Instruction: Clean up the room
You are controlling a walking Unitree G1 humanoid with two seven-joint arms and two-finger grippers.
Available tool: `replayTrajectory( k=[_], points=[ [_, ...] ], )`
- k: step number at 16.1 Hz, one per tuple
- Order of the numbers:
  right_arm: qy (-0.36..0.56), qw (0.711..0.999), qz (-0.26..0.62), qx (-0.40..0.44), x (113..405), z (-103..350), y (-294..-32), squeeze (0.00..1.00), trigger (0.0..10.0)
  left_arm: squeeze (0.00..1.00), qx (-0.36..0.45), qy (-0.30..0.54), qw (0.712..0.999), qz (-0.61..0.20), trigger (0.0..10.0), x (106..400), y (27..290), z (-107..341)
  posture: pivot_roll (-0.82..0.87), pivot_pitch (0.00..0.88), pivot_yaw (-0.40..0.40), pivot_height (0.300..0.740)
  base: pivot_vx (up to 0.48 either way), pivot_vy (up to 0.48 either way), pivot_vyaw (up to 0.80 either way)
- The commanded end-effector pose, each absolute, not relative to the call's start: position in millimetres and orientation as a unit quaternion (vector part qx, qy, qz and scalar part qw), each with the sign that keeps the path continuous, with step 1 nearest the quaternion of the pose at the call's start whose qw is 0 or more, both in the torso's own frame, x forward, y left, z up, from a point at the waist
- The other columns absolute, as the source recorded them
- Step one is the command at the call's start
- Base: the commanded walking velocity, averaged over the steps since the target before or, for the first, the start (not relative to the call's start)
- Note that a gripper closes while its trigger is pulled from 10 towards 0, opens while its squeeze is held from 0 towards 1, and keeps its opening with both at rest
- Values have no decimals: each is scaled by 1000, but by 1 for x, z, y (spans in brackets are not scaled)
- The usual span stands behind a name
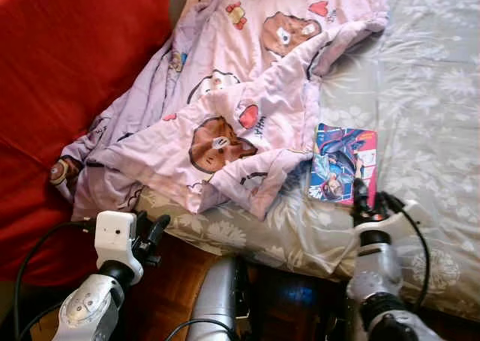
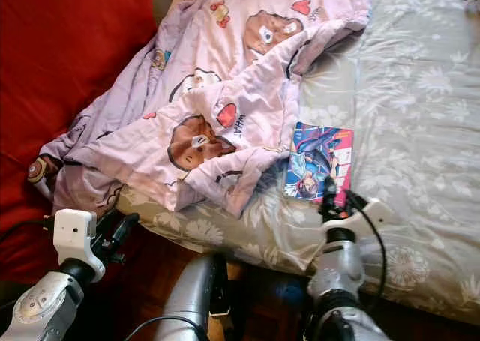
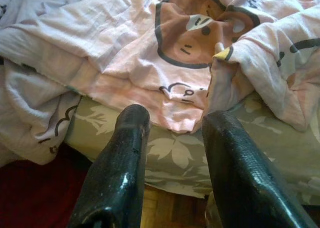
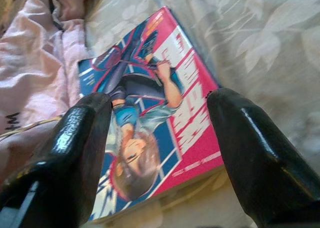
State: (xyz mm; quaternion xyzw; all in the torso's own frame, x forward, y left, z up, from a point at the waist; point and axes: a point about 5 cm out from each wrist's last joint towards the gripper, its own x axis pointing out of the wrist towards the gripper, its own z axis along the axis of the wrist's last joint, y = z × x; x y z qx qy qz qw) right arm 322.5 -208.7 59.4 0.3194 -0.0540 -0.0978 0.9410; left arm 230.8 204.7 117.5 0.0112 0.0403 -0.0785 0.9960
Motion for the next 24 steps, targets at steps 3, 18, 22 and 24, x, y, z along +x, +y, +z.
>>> replayTrajectory(
  k=[3, 18, 22, 24],
  points=[
    [-8, 935, -121, 333, 319, 46, -207, 0, 10000, 0, 12, 54, 997, -60, 10000, 221, 215, 115, 277, 341, 204, 625, 0, 0, 0],
    [68, 915, -149, 368, 311, 28, -219, 0, 10000, 0, 32, 73, 995, -64, 10000, 205, 221, 120, 325, 385, 231, 625, 0, 0, 0],
    [82, 892, -157, 415, 309, 22, -215, 0, 10000, 0, 36, 76, 994, -63, 10000, 202, 224, 122, 334, 393, 235, 625, 0, 0, 0],
    [79, 885, -168, 426, 308, 21, -218, 0, 10000, 0, 38, 78, 994, -61, 10000, 200, 224, 123, 341, 394, 237, 625, 0, 0, 0]
  ],
)
